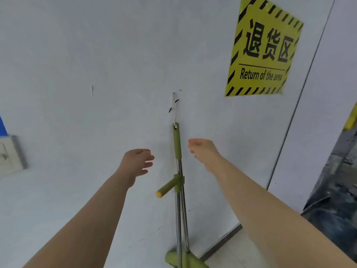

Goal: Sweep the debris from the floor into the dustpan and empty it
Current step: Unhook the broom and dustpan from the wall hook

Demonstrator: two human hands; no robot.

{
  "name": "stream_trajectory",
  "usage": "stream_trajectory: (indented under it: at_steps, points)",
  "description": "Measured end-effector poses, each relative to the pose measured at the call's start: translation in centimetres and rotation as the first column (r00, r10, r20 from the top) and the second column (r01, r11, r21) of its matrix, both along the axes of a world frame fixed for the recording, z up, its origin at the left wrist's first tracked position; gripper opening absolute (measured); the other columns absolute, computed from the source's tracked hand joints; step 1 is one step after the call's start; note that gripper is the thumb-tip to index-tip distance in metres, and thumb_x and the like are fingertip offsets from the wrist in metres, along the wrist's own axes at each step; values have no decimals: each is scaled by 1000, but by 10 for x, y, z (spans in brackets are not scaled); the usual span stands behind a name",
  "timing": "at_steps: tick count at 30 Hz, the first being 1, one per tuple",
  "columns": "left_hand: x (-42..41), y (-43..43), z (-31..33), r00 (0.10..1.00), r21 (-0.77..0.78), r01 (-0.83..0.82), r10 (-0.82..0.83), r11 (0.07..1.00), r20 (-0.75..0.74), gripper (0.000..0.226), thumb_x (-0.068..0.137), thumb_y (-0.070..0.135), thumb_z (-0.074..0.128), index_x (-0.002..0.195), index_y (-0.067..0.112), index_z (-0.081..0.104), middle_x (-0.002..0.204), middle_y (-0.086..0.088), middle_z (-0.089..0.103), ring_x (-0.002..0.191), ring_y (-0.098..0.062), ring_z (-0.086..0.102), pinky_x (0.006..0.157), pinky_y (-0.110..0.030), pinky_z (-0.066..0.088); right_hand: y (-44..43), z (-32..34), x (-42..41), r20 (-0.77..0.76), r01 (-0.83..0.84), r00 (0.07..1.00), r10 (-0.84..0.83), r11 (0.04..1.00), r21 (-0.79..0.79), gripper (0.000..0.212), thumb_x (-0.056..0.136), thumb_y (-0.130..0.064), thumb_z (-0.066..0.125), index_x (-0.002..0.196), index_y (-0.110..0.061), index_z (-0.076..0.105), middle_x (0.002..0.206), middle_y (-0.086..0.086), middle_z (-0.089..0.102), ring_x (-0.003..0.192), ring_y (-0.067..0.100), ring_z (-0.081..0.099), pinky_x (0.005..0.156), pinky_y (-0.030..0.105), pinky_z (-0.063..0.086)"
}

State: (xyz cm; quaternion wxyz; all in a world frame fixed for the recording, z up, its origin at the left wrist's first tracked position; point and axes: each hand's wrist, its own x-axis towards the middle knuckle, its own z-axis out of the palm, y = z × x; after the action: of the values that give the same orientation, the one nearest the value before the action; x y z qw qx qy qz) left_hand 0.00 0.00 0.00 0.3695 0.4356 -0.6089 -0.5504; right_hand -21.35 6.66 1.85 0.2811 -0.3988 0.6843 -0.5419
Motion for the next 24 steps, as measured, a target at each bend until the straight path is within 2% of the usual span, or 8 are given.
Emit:
stream_trajectory:
  at_steps: [2, 6, 10, 13, 15, 18, 21, 24]
  points:
    - [-14, -8, 1, 999, 17, -36, 36, 999, -29, 28, 98, 22, 53, 123, 13, 63, 106, -1, 72, 96, -17, 68, 79, -33, 55, -16, 2, -7, -34, -35, 999, 35, 999, 9, 43, 94, -19, 57, 137, -14, 54, 123, 2, 61, 94, 10, 57, 61, 10, 42]
    - [-34, -18, -4, 998, 0, -30, 30, 1000, 62, 28, 96, 24, 57, 122, 16, 63, 111, -2, 71, 96, -16, 65, 76, -31, 51, -48, 4, -14, -101, -107, 989, 108, 994, 20, 48, 94, -20, 57, 140, -10, 49, 138, 4, 53, 107, 13, 52, 72, 14, 42]
    - [-45, -24, -27, 971, 45, 13, -23, 999, 238, 31, 95, 27, 58, 125, 20, 61, 112, 0, 69, 97, -17, 64, 73, -31, 50, -71, 3, -19, -161, -141, 977, 137, 990, -13, 30, 92, -17, 58, 120, -8, 65, 120, 10, 66, 100, 21, 63, 79, 21, 44]
    - [-51, -28, -47, 937, 108, 38, -73, 993, 342, 29, 95, 30, 57, 123, 22, 63, 112, 0, 69, 96, -18, 65, 79, -35, 52, -84, -1, -22, -154, -159, 976, 153, 987, -30, 25, 91, -15, 59, 113, -8, 70, 109, 10, 69, 89, 17, 61, 81, 25, 51]
    - [-56, -31, -58, 916, 153, 60, -115, 986, 385, 25, 95, 32, 58, 118, 23, 63, 109, 1, 69, 92, -18, 66, 79, -35, 55, -92, -4, -26, -129, -163, 979, 156, 985, -48, 24, 91, -15, 61, 111, -8, 70, 100, 6, 69, 93, 19, 63, 92, 33, 52]
    - [-64, -33, -74, 872, 178, 92, -165, 980, 461, 19, 95, 32, 59, 111, 23, 65, 111, -1, 68, 92, -20, 67, 75, -34, 57, -97, -7, -30, -86, -190, 979, 184, 979, -72, 13, 89, -17, 63, 101, -16, 70, 87, -6, 66, 93, 18, 63, 96, 36, 51]
    - [-70, -35, -87, 832, 200, 125, -212, 972, 513, 23, 95, 29, 59, 114, 20, 67, 108, -5, 70, 89, -19, 71, 69, -30, 59, -100, -10, -34, -46, -221, 975, 218, 970, -100, 13, 89, -17, 64, 82, -28, 66, 87, -8, 66, 95, 21, 65, 96, 39, 52]
    - [-74, -36, -93, 846, 252, 129, -239, 959, 476, 22, 94, 19, 60, 112, 11, 69, 96, -7, 75, 72, -15, 72, 64, -25, 60, -101, -11, -40, -19, -257, 966, 256, 959, -120, 13, 89, -17, 64, 95, -29, 65, 95, -4, 67, 100, 20, 65, 95, 38, 53]
